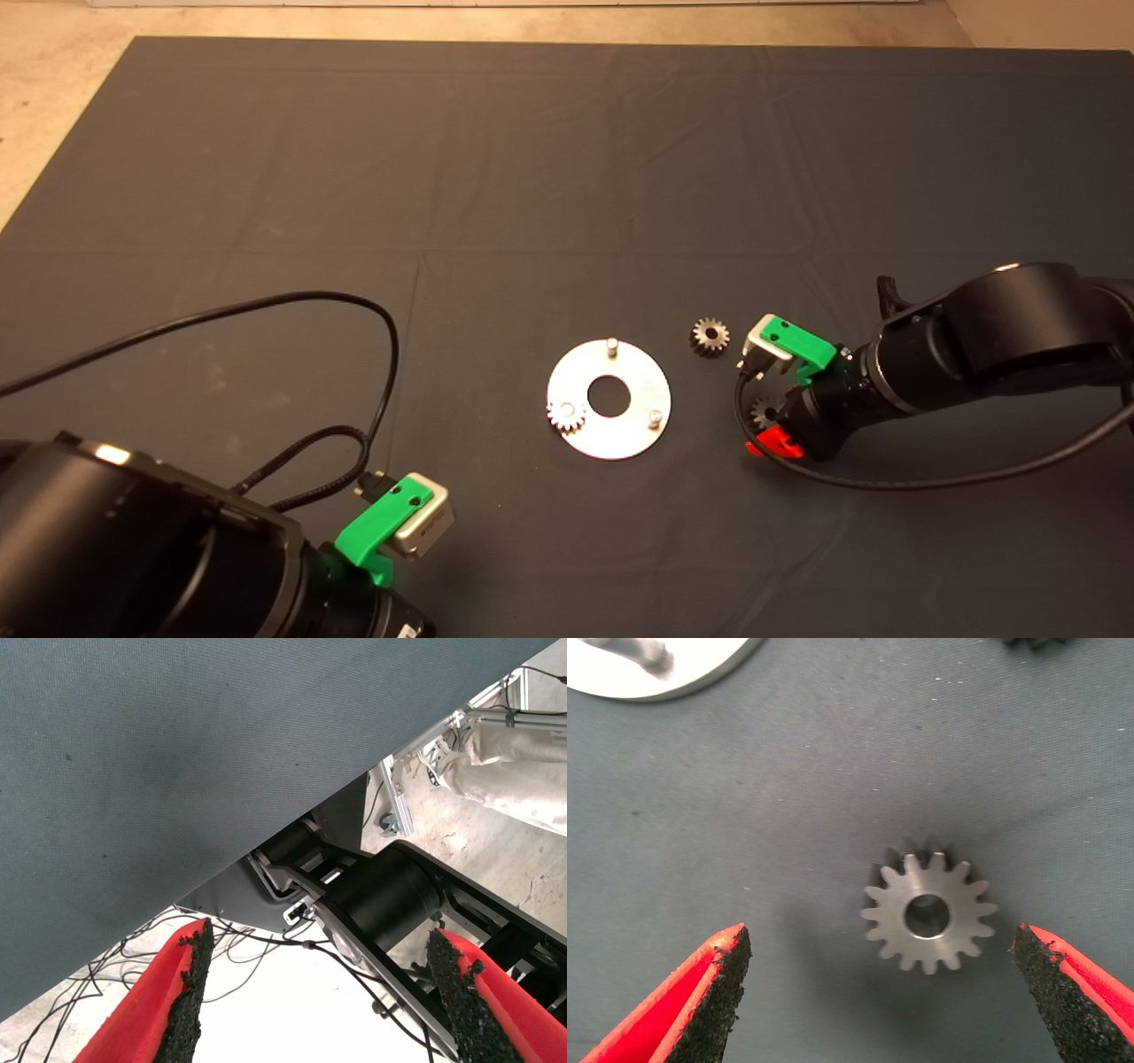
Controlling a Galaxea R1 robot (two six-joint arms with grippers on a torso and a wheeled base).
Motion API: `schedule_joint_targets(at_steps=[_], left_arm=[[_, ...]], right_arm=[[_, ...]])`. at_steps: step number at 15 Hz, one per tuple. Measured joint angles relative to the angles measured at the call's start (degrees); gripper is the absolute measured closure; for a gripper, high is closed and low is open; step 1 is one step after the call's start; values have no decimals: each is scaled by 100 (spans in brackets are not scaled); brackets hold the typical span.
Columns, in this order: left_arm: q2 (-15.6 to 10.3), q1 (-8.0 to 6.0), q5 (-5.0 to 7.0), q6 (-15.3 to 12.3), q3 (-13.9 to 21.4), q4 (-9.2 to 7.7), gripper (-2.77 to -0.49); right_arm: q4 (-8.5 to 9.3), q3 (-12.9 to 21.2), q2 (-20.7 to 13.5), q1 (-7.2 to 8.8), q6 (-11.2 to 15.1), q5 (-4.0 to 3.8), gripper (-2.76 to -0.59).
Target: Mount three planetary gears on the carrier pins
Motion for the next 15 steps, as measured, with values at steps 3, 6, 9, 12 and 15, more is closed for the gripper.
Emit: schedule_joint_targets(at_steps=[3, 6, 9, 12, 15], left_arm=[[-9, 0, 0, 4, 0, 0, -165], [-44, -1, -16, 4, 0, 0, -165], [-94, 0, -151, 6, 0, 0, -165], [-123, 0, -187, 6, 0, 0, -165], [-127, 0, -206, 8, 0, 0, -165]], right_arm=[[-18, -8, 5, 0, -218, -127, -220], [-24, -91, 5, 0, -322, -215, -220], [-39, -130, 5, -83, -336, -222, -220], [-44, -158, 49, -239, -339, -230, -217], [-44, -174, 101, -253, -339, -226, -212]])
